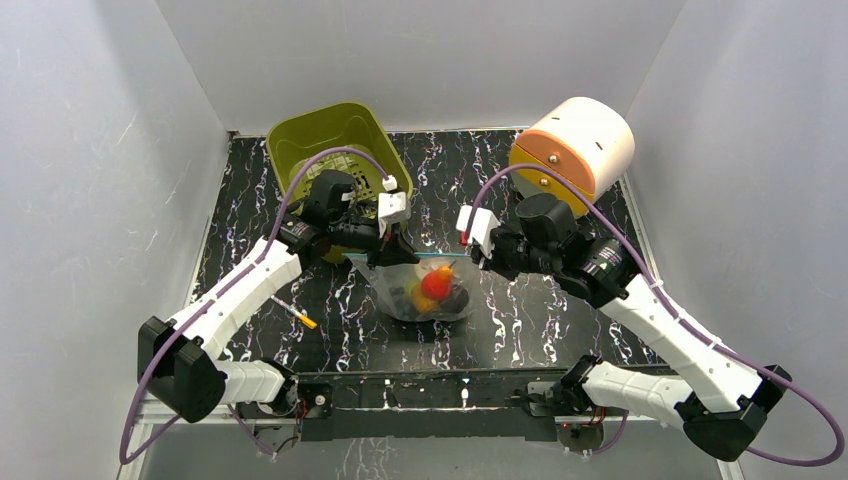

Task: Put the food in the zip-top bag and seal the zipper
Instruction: Zip the zipper food storage bag at the center of the board, then place the zipper food storage bag at the center of the board.

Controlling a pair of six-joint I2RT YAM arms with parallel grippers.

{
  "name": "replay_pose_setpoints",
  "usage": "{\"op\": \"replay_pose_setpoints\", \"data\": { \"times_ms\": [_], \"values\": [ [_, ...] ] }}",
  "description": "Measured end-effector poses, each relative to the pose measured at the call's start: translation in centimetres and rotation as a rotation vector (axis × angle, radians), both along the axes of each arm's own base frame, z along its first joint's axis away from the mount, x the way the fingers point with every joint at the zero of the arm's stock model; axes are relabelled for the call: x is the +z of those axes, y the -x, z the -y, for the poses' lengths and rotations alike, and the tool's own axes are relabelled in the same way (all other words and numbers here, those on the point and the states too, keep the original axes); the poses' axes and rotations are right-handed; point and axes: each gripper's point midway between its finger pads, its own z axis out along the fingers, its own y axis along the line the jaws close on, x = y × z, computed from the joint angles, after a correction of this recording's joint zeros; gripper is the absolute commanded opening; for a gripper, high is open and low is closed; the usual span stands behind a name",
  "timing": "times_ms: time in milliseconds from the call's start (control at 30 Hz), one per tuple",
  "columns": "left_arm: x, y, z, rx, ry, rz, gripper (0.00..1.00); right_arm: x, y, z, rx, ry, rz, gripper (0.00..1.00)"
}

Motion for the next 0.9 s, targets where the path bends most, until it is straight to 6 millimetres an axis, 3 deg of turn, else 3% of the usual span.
{"op": "replay_pose_setpoints", "data": {
  "times_ms": [233,467,700,767,867,900],
  "values": [
    [0.3,-0.1,0.1,0.007,0.012,-0.008,0.0,0.2,0.3,-0.1,-0.037,-0.026,-0.057,0.0],
    [1.2,0.6,-0.2,-0.019,0.034,-0.064,0.0,1.1,2.2,-1.1,-0.134,-0.175,-0.269,0.0],
    [3.3,2.9,-0.1,-0.114,0.078,-0.133,0.0,4.7,4.8,-1.2,-0.177,-0.426,-0.353,0.0],
    [3.6,3.3,0.1,-0.139,0.095,-0.143,0.1,5.5,5.0,-1.0,-0.188,-0.471,-0.345,0.0],
    [3.2,2.6,0.4,-0.127,0.085,-0.169,0.46,4.9,4.5,-0.6,-0.238,-0.477,-0.336,0.0],
    [2.7,2.0,0.3,-0.106,0.073,-0.183,0.51,4.3,4.1,-0.3,-0.267,-0.466,-0.337,0.0]
  ]
}}
